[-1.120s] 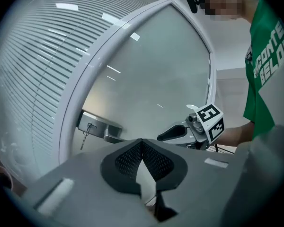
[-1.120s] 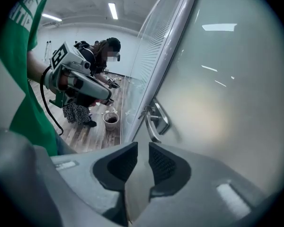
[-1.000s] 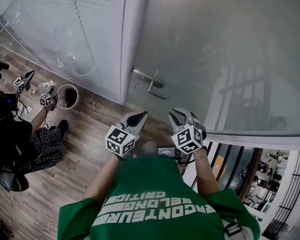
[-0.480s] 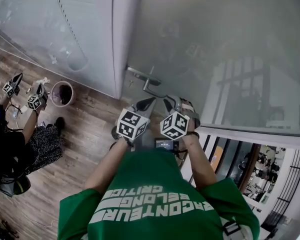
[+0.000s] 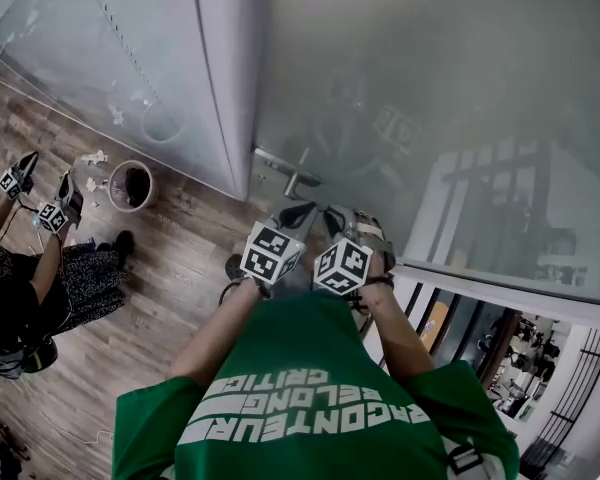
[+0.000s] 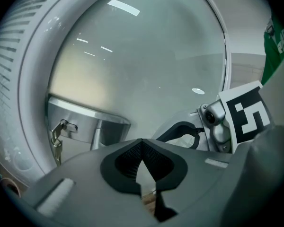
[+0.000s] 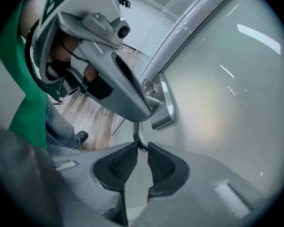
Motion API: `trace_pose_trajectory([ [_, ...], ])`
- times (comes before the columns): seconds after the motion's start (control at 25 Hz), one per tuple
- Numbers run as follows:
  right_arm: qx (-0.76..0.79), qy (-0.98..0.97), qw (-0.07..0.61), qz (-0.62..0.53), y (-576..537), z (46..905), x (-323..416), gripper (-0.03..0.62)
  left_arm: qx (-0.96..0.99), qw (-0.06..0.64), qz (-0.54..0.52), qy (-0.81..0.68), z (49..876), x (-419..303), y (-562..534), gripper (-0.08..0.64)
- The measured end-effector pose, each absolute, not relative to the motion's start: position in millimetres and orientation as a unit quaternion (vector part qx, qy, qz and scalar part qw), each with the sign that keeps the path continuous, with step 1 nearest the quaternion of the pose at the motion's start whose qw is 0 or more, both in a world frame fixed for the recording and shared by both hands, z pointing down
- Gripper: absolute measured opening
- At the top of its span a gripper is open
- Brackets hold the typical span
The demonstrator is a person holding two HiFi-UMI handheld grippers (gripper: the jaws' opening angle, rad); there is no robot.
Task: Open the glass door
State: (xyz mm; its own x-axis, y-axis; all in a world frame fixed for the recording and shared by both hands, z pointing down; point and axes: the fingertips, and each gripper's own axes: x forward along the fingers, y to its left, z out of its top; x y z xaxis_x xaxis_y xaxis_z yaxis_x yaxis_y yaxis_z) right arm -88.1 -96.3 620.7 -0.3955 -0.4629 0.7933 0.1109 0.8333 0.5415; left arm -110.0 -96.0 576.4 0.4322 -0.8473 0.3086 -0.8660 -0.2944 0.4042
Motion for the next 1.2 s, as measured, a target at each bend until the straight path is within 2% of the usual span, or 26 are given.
trace_pose_trajectory([
  [0.96,0.109,-0.812,0.536,-0.201,-100,654,-97,0.063,0.802,0.262,0.062,-0.533,603,-113,-102,0.017],
  [1.2,0.066,-0.822,0.536,-0.183,-97,678,-113,0.061,0.794,0.272,0.07,-0.539,612,-123,-103,0.017],
])
